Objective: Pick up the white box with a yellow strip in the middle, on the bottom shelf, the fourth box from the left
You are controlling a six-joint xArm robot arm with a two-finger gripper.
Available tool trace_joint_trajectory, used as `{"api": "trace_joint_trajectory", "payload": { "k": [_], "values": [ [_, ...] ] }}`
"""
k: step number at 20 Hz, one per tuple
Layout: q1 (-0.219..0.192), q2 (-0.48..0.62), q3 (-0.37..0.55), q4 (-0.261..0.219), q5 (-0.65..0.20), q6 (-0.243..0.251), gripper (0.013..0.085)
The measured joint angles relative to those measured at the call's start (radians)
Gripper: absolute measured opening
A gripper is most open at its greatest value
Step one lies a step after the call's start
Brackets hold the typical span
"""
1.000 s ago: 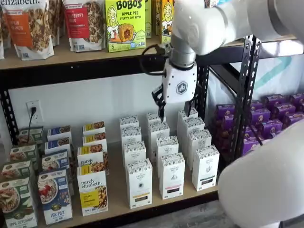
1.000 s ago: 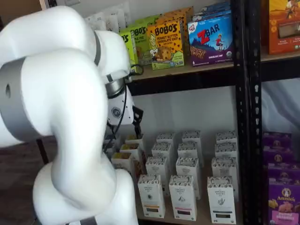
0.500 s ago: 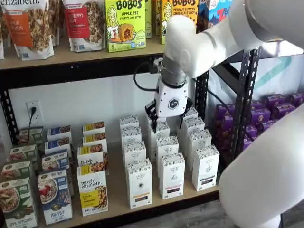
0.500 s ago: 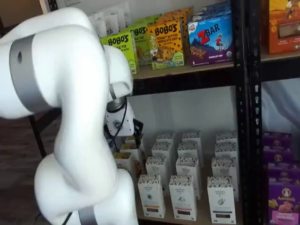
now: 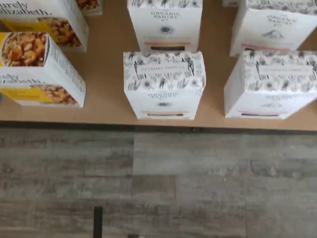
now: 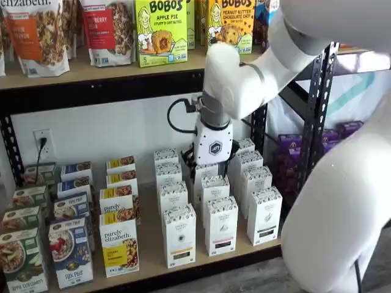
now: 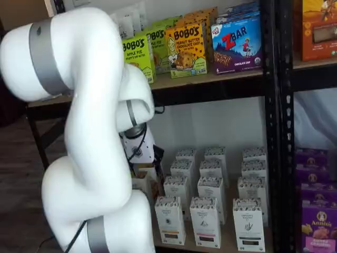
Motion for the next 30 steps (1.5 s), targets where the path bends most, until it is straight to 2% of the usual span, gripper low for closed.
{"api": "trace_joint_trajectory", "payload": {
  "k": [3, 13, 17, 19, 23, 26, 30],
  "values": [
    [-0.013, 0.091, -0.021, -0.010, -0.073, -0.001, 0.0850],
    [-0.043, 0.322, -0.111, -0.055, -0.214, 0.015, 0.0850],
    [-0.046, 0.400, -0.151, -0.005, -0.250, -0.036, 0.0850],
    [-0.048, 0.440, -0.172, 0.036, -0.265, -0.075, 0.0850],
    [-0.053, 0.517, -0.215, 0.078, -0.294, -0.122, 0.0850],
    [-0.053, 0.572, -0.248, 0.149, -0.317, -0.191, 0.0850],
    [-0.055, 0.635, -0.299, 0.153, -0.322, -0.196, 0.0850]
  ]
}}
